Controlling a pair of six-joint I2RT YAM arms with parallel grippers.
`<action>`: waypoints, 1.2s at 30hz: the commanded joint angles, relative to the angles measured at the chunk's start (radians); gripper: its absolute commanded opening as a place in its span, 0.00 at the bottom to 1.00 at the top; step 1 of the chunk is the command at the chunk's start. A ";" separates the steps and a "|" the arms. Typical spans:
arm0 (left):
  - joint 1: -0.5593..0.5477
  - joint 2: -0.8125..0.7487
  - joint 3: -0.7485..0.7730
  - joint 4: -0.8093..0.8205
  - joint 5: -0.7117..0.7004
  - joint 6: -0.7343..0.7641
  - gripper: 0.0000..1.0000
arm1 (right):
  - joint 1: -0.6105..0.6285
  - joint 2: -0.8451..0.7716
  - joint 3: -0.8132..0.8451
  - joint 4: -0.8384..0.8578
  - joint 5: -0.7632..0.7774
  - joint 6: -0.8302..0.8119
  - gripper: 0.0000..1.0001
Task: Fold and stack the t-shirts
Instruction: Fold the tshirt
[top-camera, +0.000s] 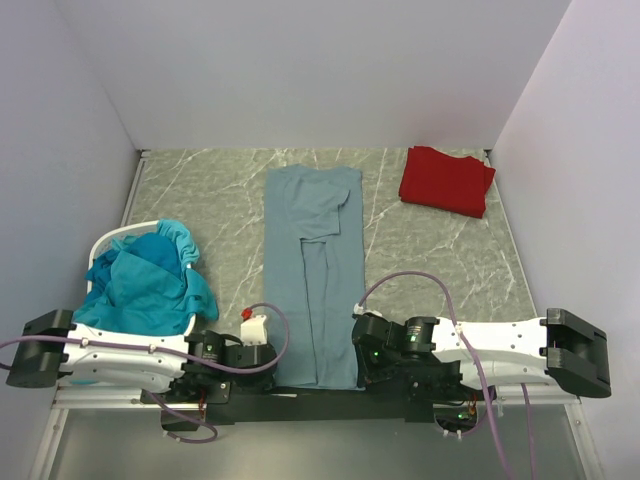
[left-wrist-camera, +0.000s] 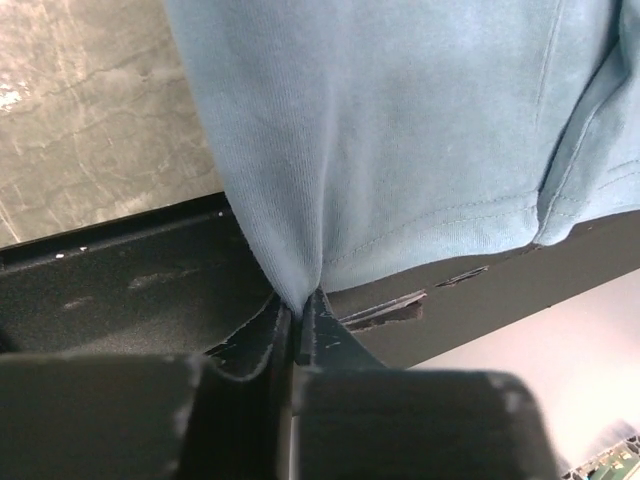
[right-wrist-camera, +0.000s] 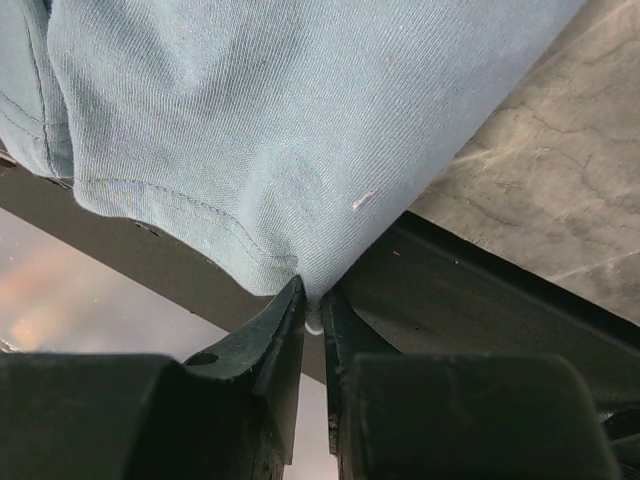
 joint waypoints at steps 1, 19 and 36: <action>-0.029 0.029 0.004 -0.023 -0.030 -0.046 0.01 | 0.007 0.024 -0.009 -0.035 0.084 -0.016 0.18; -0.106 0.023 0.083 0.006 -0.241 -0.116 0.00 | 0.007 -0.110 0.040 -0.073 0.202 -0.003 0.01; 0.043 0.039 0.092 0.170 -0.433 0.049 0.00 | -0.114 0.059 0.220 0.050 0.378 -0.190 0.00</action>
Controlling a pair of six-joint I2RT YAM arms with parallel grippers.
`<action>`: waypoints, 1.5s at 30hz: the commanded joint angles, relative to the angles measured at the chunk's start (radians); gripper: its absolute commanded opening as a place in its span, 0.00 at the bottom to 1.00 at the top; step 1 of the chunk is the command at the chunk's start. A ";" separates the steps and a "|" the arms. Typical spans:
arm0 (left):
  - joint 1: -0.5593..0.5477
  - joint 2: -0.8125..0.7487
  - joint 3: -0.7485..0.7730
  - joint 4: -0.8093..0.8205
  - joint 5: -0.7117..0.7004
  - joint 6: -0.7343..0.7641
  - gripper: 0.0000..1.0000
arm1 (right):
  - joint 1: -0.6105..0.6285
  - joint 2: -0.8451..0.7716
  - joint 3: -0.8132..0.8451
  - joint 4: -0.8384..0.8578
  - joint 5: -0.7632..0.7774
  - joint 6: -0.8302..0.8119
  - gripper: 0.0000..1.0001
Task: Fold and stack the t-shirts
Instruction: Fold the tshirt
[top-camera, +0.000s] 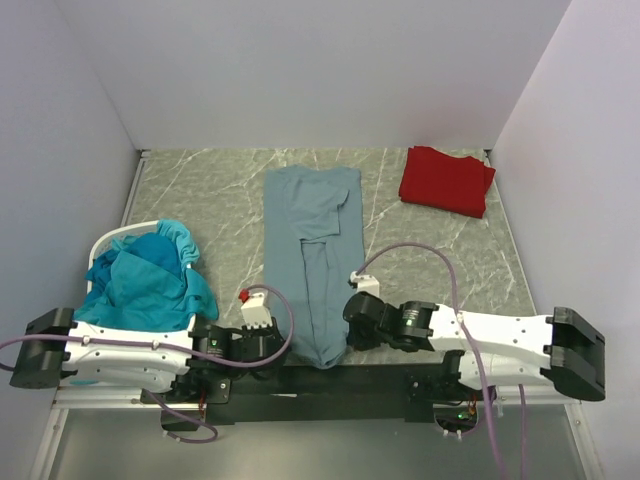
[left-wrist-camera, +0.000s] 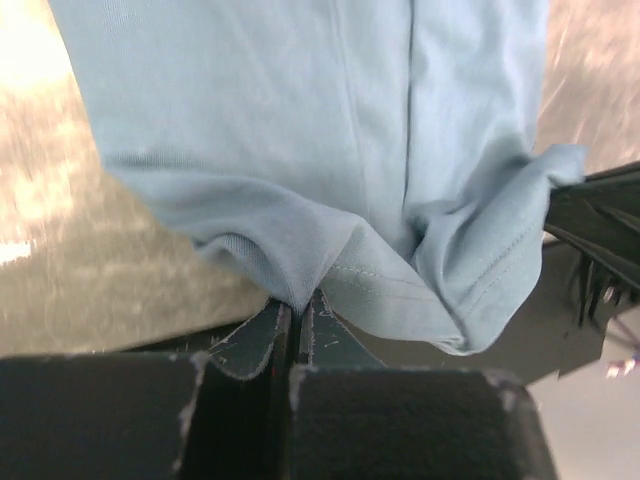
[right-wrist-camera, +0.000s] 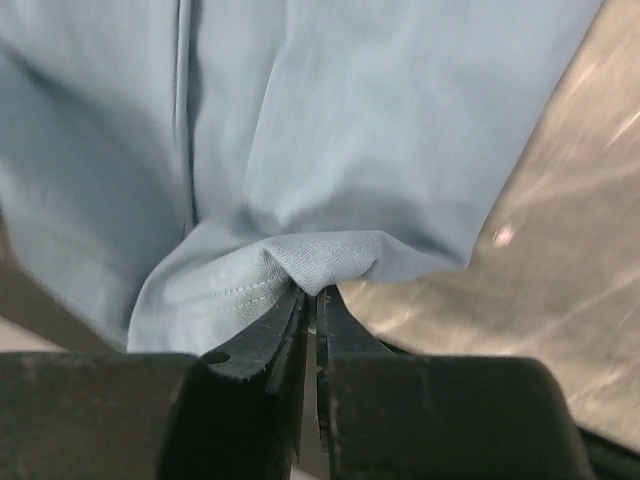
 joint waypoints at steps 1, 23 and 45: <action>0.041 -0.014 -0.015 0.082 -0.081 0.072 0.00 | -0.064 0.053 0.060 0.083 0.056 -0.083 0.00; 0.474 0.061 -0.141 0.712 -0.086 0.547 0.01 | -0.428 0.350 0.317 0.238 0.069 -0.336 0.00; 0.833 0.495 0.045 1.018 0.244 0.776 0.00 | -0.617 0.610 0.554 0.242 -0.003 -0.440 0.00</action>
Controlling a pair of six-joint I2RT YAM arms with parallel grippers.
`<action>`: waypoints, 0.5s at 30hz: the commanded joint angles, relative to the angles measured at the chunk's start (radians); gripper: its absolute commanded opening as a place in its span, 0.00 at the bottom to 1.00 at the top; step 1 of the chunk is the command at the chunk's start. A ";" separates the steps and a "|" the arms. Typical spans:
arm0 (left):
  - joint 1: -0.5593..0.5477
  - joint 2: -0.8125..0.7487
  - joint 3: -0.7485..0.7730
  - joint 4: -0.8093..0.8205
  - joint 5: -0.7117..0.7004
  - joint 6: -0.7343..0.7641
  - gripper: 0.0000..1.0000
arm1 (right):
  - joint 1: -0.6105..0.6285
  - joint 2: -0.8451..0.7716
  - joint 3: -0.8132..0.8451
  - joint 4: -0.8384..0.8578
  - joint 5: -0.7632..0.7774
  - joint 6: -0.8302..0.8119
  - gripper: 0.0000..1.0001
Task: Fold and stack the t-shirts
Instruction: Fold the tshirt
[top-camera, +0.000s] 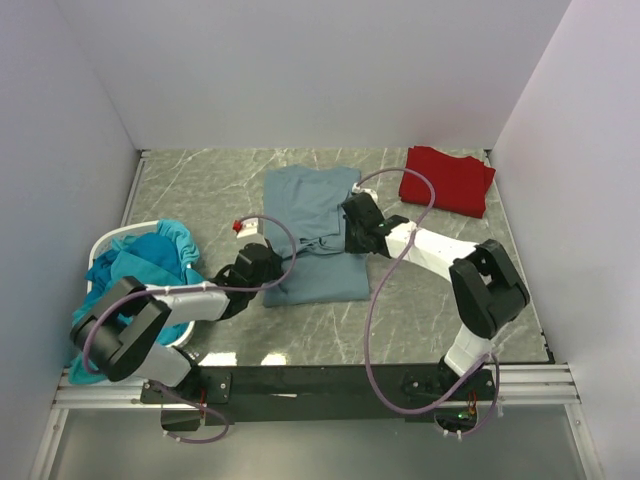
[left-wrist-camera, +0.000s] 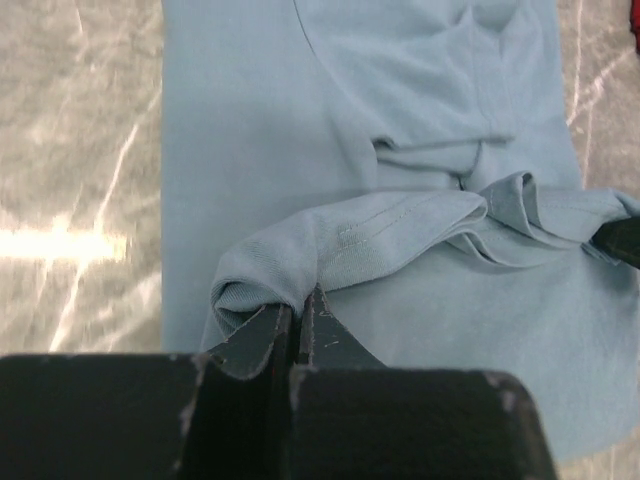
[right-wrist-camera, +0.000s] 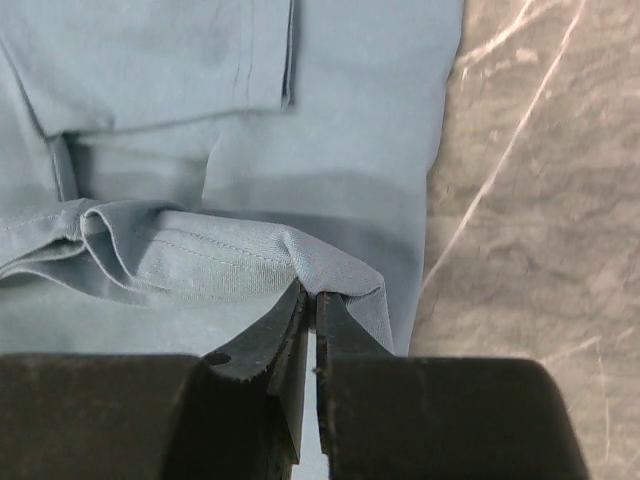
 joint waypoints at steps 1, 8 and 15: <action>0.029 0.045 0.060 0.062 0.035 0.034 0.00 | -0.021 0.034 0.070 0.026 0.001 -0.031 0.00; 0.083 0.122 0.125 0.046 0.030 0.009 0.08 | -0.062 0.093 0.119 0.034 -0.026 -0.044 0.10; 0.103 0.101 0.206 -0.013 -0.011 0.041 0.93 | -0.079 0.063 0.185 0.012 -0.017 -0.083 0.57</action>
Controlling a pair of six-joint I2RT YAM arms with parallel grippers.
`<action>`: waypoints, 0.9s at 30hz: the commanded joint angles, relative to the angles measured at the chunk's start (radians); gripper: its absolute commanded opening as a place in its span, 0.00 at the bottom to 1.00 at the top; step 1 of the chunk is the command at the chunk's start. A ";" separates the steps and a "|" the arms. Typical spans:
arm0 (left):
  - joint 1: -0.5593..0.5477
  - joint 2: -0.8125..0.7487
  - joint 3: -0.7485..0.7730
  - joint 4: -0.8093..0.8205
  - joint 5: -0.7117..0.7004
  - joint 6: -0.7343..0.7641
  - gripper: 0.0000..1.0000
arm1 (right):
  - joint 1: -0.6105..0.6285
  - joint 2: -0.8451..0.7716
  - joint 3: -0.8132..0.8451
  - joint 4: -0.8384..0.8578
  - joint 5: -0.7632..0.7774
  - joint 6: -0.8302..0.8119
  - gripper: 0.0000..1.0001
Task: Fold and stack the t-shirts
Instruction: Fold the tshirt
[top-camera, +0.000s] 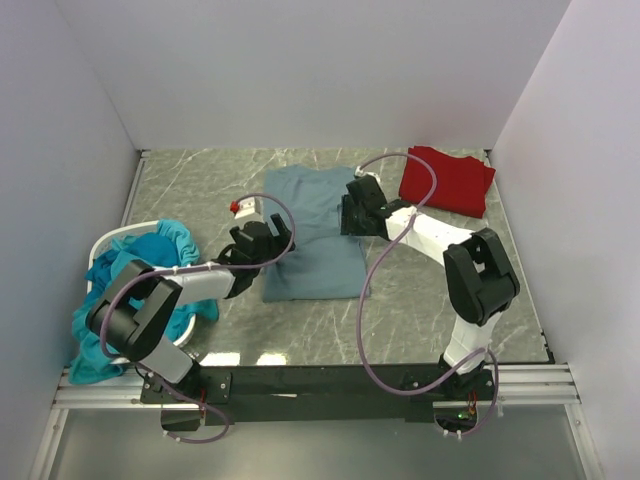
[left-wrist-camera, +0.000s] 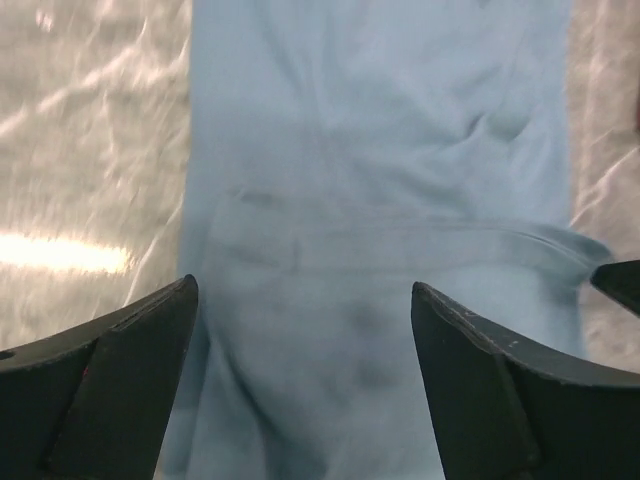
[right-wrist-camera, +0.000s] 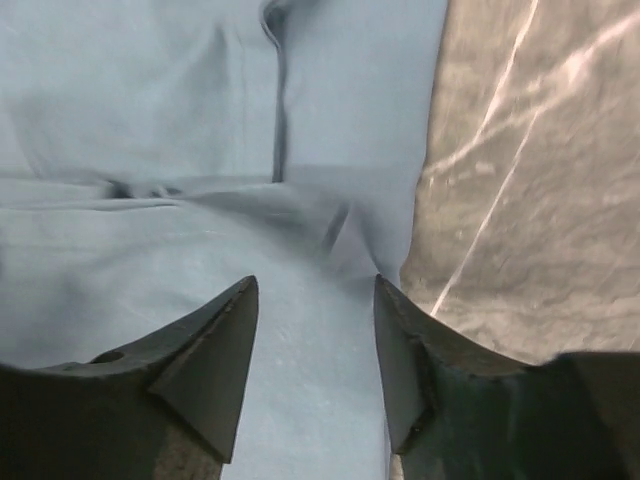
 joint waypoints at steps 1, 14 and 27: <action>0.001 -0.063 0.041 -0.001 -0.026 0.034 0.93 | -0.005 -0.081 0.030 0.026 0.017 -0.035 0.58; -0.010 -0.382 -0.244 -0.109 0.047 -0.043 0.87 | 0.003 -0.362 -0.390 0.108 -0.073 0.040 0.58; -0.067 -0.550 -0.355 -0.272 0.070 -0.129 0.82 | 0.023 -0.477 -0.541 0.157 -0.183 0.088 0.55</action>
